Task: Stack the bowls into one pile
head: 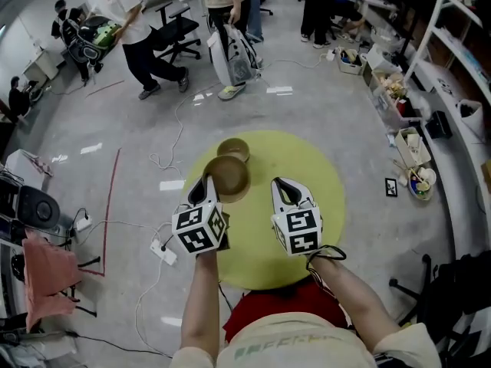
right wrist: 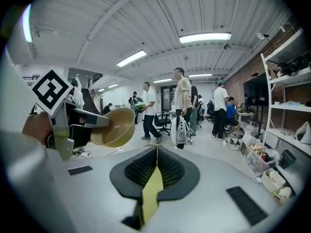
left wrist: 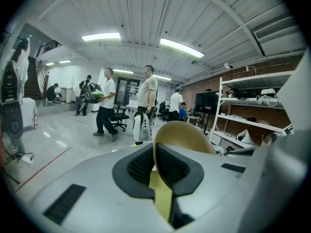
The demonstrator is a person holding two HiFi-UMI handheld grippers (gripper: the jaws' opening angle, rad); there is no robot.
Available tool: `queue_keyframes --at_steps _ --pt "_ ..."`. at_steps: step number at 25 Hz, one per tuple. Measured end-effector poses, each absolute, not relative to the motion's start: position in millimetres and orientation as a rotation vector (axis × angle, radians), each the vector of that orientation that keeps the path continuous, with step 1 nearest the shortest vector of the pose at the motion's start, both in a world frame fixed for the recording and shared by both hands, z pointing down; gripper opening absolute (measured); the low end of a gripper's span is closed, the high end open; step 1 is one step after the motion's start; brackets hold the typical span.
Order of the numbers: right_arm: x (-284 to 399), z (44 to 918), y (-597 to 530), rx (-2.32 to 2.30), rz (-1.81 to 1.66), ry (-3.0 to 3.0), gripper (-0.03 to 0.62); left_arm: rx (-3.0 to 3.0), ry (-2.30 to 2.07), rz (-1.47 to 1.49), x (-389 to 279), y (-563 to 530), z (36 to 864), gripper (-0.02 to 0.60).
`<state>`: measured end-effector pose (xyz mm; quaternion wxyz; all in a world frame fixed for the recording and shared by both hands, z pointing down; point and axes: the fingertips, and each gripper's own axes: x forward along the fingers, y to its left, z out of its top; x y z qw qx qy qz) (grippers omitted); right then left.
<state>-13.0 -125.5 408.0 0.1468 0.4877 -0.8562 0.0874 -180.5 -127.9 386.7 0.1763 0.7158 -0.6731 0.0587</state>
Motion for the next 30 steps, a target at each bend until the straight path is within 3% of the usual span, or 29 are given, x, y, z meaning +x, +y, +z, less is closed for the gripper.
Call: queue_keyframes --at_steps 14,30 --pt "11 422 -165 1.392 0.290 -2.469 0.037 2.081 -1.895 0.180 -147 -183 389 0.031" --pt "-17 464 -239 1.260 0.330 -2.475 0.037 1.986 -1.933 0.180 -174 -263 430 0.031"
